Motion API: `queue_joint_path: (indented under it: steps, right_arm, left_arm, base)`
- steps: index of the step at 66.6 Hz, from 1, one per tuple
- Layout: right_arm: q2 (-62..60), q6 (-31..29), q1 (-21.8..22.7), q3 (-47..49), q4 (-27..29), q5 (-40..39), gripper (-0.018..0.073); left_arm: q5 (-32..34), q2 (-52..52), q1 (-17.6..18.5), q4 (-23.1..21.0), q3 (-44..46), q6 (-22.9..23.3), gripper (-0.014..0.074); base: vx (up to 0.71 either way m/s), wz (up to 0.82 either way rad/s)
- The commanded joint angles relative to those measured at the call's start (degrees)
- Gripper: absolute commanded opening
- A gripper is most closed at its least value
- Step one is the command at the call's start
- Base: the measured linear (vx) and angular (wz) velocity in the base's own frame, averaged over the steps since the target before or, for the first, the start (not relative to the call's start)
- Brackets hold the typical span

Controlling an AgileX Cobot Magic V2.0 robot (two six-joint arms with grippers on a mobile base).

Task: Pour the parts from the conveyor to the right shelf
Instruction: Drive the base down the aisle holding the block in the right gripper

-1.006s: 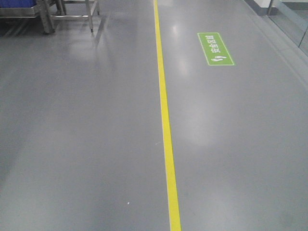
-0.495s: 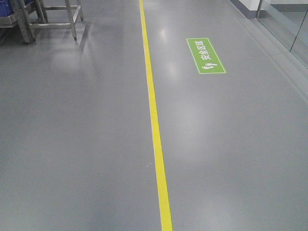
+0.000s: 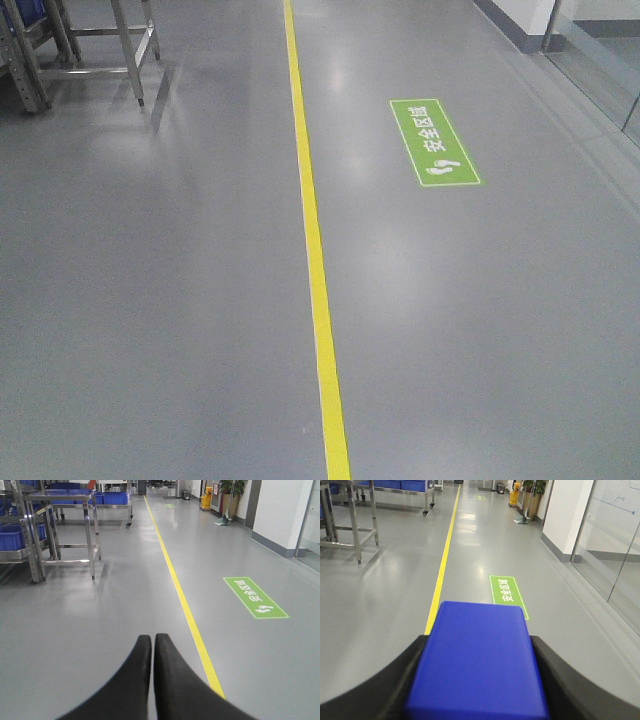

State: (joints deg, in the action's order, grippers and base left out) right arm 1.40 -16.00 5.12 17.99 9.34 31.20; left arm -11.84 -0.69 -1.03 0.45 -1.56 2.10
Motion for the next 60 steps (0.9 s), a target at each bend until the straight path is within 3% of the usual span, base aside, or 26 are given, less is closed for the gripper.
queue_joint_path:
  steps: [1,60]
  right_arm:
    - [1.3,-0.2,0.2,1.4,0.1,-4.5,-0.0005]
    - [1.3,-0.2,0.2,1.4,0.1,-4.4,-0.0005]
  left_arm:
    - [4.5,-0.7,0.5,-0.5,1.1,0.5,-0.0006]
    - [4.5,-0.7,0.5,-0.5,1.1,0.5,-0.0006]
  base:
    - [0.63,0.02]
    - [0.7,0.02]
